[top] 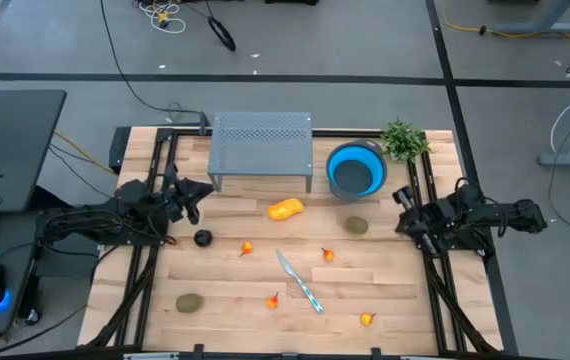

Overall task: Pick & Place Fruit
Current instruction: Put the blue strainer bowl on the shelf

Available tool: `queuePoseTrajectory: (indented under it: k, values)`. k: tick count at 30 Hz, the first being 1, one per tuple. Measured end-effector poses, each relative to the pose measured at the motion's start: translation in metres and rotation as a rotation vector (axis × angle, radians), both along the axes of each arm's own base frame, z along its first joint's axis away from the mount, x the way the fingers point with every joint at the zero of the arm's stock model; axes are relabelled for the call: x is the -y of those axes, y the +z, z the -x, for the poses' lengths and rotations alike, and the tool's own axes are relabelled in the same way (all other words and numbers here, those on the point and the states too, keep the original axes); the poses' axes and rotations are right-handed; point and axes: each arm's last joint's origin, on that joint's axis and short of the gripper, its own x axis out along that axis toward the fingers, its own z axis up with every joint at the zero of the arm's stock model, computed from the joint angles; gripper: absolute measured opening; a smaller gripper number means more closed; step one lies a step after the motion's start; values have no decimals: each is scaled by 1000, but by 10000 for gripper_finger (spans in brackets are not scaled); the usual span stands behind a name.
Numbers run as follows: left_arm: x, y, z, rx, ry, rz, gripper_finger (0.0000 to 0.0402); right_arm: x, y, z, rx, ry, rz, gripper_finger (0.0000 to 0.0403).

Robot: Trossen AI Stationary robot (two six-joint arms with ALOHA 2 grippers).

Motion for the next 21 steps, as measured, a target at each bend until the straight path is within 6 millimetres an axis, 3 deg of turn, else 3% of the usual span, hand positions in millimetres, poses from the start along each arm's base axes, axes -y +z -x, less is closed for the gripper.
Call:
queuePoseTrajectory:
  k: [7,11,16,21]
  values:
    - [-2,10,3,299,-80,634,57,11,0,-3,-14,-347,-158,1]
    - [-4,15,6,466,-78,857,57,10,-3,-4,-51,-329,-171,1]
    - [-4,15,6,508,-120,988,57,9,-6,-5,-84,-297,-141,1]
    - [-2,16,5,487,-179,1000,57,14,-7,-6,-93,-477,-190,1]
